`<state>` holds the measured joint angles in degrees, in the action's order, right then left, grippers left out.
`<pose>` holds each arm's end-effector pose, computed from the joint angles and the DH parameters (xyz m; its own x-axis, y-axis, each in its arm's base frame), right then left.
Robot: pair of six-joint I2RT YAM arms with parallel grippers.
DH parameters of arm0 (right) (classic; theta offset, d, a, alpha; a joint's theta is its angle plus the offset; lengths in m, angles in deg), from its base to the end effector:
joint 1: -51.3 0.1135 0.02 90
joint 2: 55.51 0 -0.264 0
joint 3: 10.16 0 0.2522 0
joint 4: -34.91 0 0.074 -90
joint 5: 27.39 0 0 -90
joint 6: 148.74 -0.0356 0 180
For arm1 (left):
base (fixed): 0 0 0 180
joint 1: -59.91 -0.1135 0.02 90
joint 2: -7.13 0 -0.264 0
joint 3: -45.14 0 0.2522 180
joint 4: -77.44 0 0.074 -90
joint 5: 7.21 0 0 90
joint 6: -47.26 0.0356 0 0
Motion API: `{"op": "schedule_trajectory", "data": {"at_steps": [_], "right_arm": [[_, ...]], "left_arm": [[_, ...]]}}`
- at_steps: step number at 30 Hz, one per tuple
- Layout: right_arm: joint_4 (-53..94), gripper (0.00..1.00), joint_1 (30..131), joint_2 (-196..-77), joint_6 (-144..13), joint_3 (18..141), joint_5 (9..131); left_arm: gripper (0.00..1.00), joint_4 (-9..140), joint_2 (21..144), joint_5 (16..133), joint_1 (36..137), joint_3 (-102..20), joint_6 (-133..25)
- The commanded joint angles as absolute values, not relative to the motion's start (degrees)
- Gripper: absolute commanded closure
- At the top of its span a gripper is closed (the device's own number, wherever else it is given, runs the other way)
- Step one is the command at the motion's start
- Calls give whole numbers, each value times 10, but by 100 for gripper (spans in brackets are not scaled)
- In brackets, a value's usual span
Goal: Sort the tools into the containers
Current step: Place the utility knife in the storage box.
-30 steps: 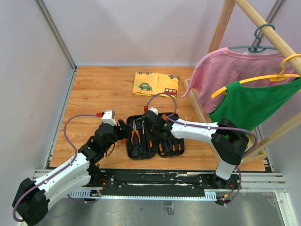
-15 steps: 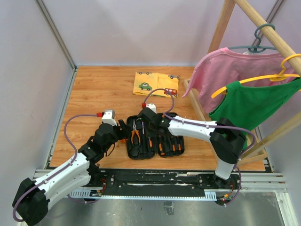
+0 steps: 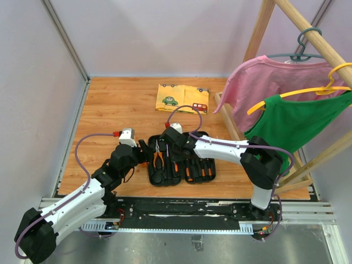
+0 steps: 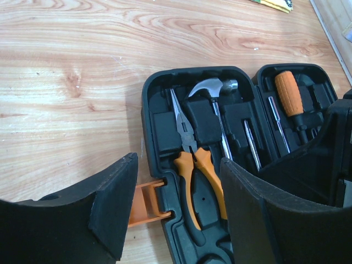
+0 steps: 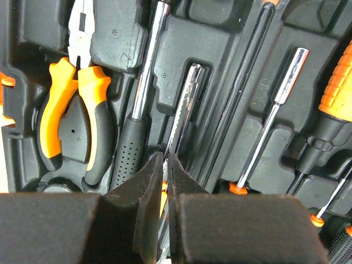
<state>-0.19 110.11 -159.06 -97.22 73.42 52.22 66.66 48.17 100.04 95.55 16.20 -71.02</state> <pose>0.2030 0.3229 0.1946 -0.8227 -0.1771 -0.5402 -0.3526 0.9043 0.2405 0.1419 -0.0887 0.1920 -0.4367 -0.2436 -0.8660 0.1448 0.9310 -0.3350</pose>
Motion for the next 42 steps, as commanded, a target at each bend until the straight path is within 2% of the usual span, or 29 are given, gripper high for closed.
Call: {"op": "schedule_trajectory", "data": {"at_steps": [1,14,32,42], "right_arm": [[-18,92,1090,-1602,-964,750,511],[-48,99,1088,-1628,-970,760,521],[-108,99,1089,-1663,-968,735,543],[-54,97,1089,-1605,-913,749,565]], "left_arm": [[34,690,482,1000,952,164,-701],[34,690,482,999,952,164,-701],[35,690,482,1000,952,164,-701],[35,690,482,1001,952,165,-701]]}}
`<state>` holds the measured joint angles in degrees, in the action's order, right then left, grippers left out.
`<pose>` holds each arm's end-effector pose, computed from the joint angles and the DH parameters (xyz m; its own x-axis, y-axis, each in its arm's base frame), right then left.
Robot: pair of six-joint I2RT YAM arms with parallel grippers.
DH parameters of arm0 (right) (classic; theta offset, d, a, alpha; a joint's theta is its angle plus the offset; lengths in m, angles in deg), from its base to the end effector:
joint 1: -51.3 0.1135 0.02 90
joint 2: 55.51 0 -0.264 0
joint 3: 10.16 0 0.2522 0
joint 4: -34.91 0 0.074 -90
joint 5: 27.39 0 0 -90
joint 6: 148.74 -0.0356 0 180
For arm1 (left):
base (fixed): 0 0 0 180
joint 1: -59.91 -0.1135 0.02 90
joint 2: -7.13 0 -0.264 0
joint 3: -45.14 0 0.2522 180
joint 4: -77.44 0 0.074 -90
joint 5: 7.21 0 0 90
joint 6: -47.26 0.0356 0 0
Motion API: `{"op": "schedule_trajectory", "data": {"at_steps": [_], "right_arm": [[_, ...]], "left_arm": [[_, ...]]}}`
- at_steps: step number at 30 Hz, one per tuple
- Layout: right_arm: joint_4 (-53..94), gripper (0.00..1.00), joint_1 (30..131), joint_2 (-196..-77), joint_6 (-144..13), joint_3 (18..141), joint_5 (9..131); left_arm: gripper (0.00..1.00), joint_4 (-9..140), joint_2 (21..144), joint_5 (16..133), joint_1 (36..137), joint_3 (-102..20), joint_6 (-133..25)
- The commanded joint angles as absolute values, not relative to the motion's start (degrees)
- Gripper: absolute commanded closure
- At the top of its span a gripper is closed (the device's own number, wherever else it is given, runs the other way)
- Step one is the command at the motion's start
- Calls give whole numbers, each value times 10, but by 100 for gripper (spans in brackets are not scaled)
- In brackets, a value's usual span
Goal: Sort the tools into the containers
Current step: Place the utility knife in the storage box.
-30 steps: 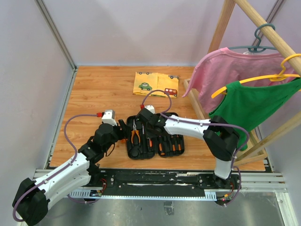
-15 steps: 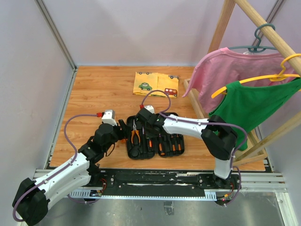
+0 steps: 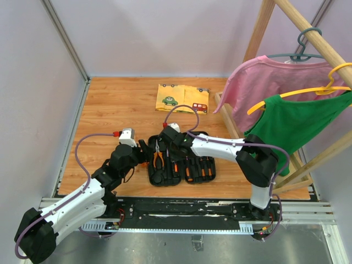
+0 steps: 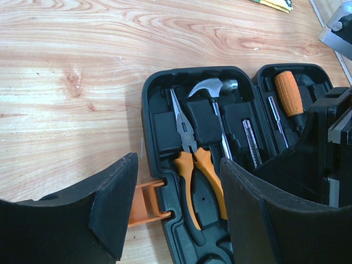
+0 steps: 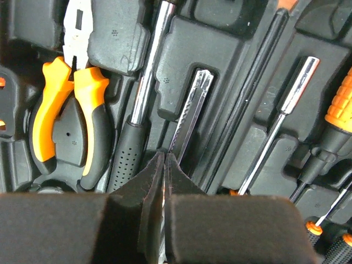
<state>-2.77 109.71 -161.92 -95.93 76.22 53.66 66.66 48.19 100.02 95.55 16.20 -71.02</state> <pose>0.2089 0.3292 0.1881 -0.8351 -0.2181 -0.5051 -0.3680 0.9039 0.2181 0.1419 -0.0887 0.1919 -0.4371 -0.2434 -0.8658 0.1450 0.9310 -0.3349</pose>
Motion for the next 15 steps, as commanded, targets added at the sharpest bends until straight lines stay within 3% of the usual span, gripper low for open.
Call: {"op": "schedule_trajectory", "data": {"at_steps": [1,4,8,15], "right_arm": [[-40,97,1089,-1596,-899,755,577],[-22,93,1089,-1577,-872,781,597],[-9,81,1088,-1549,-849,795,601],[10,65,1086,-1423,-828,693,516]], "left_arm": [[34,690,482,1001,952,164,-701],[34,690,483,1002,952,164,-701],[35,690,483,1003,952,165,-701],[34,689,481,1004,952,165,-701]]}}
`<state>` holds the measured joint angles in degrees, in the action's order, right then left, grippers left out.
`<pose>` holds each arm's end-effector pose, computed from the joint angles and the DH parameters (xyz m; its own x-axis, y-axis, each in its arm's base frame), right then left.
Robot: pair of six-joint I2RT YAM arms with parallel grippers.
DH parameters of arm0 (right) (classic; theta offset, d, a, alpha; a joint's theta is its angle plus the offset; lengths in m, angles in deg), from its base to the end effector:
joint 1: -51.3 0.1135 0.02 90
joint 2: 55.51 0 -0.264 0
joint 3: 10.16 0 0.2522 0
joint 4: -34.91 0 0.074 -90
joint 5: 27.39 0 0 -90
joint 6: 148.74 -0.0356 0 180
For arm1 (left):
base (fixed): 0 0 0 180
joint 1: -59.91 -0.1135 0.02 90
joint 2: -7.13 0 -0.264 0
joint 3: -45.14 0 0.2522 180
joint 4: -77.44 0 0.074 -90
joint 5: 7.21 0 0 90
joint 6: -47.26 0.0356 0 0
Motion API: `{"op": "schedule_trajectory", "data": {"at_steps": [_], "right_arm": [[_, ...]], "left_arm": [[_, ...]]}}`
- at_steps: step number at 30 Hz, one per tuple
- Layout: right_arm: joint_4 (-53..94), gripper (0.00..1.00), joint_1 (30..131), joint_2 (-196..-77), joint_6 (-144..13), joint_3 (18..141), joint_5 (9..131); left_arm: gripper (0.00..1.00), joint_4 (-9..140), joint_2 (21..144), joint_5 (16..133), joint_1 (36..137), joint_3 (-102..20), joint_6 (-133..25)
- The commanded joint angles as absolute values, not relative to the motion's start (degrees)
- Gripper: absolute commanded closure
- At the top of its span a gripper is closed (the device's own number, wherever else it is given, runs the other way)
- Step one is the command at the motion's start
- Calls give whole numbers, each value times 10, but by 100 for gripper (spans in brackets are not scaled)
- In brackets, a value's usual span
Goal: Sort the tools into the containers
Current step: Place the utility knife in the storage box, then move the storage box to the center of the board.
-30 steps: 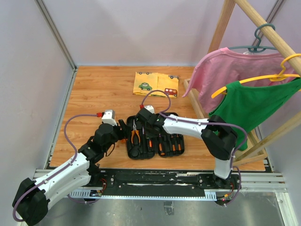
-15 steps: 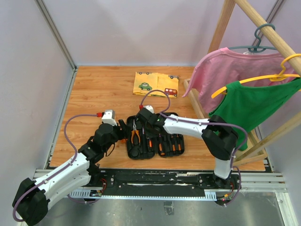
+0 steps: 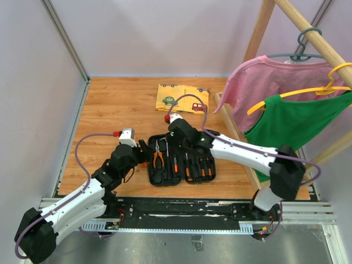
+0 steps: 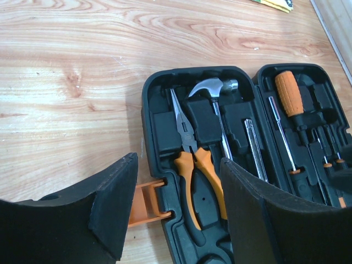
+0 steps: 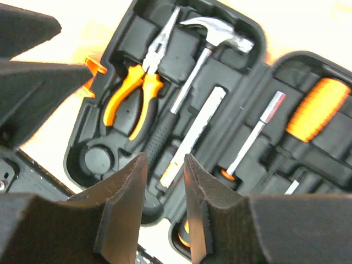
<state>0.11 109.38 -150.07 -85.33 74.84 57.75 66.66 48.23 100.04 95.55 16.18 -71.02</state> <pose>0.1971 0.3107 0.2582 -0.6948 -0.2718 -0.6659 -0.5622 0.7827 0.2670 0.1419 -0.0888 0.1919 -0.4372 -0.2433 -0.8658 0.1446 0.9312 -0.3347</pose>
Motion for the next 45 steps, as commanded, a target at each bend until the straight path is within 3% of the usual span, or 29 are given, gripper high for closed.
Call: {"op": "schedule_trajectory", "data": {"at_steps": [1,5,8,14,21,26,33,45], "right_arm": [[10,63,1085,-1402,-829,672,503],[8,56,1071,-1323,-838,588,483],[8,44,1056,-1269,-854,534,482],[11,36,1034,-1198,-872,458,466],[20,35,958,-1167,-873,412,518],[51,34,889,-1141,-866,377,595],[76,34,804,-1113,-866,342,684],[105,33,764,-1116,-889,319,715]], "left_arm": [[34,689,481,1004,952,165,-702],[34,687,480,1006,952,164,-703],[34,682,479,1008,952,162,-707],[32,581,461,1036,952,132,-770],[25,498,416,1009,952,128,-839],[23,524,403,961,952,152,-858],[22,607,476,904,952,171,-865],[26,695,565,847,952,181,-856]]}}
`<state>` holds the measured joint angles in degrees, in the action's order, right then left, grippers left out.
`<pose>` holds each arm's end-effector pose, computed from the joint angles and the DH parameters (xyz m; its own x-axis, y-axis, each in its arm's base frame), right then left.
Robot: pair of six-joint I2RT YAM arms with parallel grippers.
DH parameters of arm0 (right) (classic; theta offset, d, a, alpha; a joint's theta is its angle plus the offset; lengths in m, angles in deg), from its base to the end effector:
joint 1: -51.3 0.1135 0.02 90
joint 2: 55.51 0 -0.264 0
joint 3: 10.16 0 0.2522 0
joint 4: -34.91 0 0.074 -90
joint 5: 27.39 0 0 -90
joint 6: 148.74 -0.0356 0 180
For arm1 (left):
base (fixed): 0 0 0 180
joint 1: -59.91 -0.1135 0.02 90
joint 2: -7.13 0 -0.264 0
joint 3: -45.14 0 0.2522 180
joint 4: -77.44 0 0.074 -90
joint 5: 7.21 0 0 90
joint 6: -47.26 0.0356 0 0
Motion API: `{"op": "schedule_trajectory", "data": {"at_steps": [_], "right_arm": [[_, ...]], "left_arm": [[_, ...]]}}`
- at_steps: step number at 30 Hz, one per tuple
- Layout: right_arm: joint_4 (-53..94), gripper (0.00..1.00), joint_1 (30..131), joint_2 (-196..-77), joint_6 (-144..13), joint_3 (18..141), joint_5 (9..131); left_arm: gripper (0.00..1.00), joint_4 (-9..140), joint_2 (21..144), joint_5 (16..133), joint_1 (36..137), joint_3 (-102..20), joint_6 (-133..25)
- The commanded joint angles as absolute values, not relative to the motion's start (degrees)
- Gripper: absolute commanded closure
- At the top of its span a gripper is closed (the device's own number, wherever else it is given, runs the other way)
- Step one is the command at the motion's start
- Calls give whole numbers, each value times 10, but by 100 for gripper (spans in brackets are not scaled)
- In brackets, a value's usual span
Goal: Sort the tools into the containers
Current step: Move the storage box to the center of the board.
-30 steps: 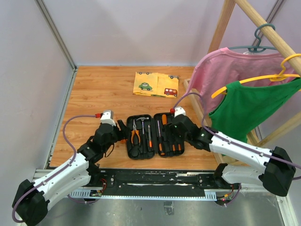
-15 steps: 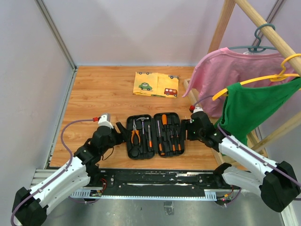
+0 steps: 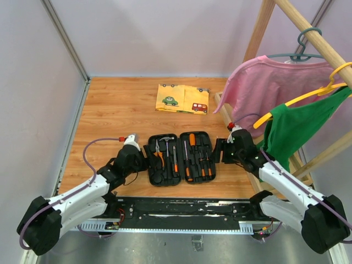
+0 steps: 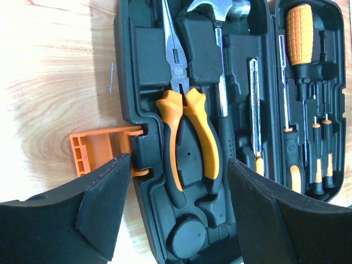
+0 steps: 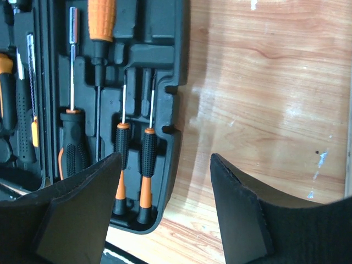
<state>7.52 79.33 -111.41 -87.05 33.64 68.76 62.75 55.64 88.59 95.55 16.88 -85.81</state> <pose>0.1774 0.0988 0.2097 -0.7504 0.1347 -0.6471 -0.2094 0.8802 0.4260 0.1414 -0.0970 0.1613 -0.6899 -0.3413 -0.6384 0.0565 0.8538 -0.5175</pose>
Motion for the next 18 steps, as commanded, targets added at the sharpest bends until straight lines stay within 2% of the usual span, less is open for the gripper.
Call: {"op": "schedule_trajectory", "data": {"at_steps": [1,11,18], "right_arm": [[115,33,756,-1120,-895,315,726],[165,36,697,-1175,-903,321,791],[173,37,656,-1215,-877,328,803]], "left_arm": [[27,706,569,839,952,184,-855],[47,792,660,768,952,170,-845],[47,764,615,813,952,184,-850]]}}
